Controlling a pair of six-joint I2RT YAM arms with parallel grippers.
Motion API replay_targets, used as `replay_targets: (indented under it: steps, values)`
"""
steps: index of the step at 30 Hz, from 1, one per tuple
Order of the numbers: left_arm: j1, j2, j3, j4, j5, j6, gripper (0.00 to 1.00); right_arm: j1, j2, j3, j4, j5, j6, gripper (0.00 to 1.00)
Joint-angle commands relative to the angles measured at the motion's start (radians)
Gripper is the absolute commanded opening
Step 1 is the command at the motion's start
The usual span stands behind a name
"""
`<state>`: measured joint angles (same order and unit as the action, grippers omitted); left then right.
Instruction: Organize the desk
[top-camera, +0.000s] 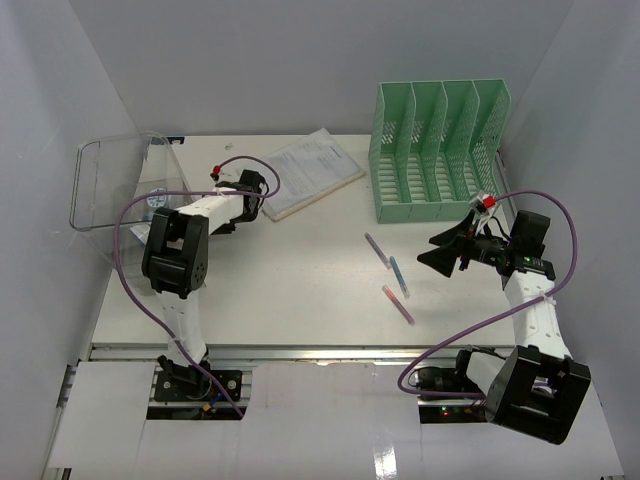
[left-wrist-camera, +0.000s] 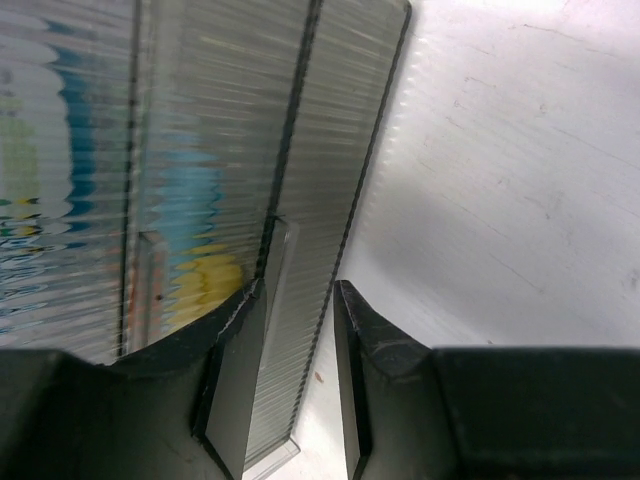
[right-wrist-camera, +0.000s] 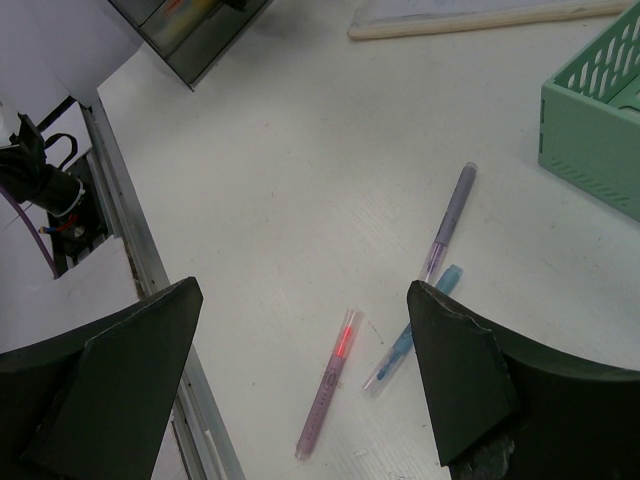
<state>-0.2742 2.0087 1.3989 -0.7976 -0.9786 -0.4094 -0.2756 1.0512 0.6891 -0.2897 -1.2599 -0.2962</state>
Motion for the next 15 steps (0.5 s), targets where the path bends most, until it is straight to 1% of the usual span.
replay_targets:
  steps: [1, 9, 15]
  values:
    - [0.013, 0.034, 0.028, -0.059, -0.101, -0.014, 0.43, -0.007, -0.005, 0.000, -0.003, -0.026, -0.014, 0.90]
    - [0.013, 0.092, 0.081, -0.104, -0.111, -0.037, 0.34, -0.009, -0.005, 0.000, -0.005, -0.029, -0.013, 0.90]
    - [0.015, 0.139, 0.110, -0.141, -0.158, -0.048, 0.17, -0.013, -0.010, 0.001, -0.006, -0.036, -0.010, 0.90]
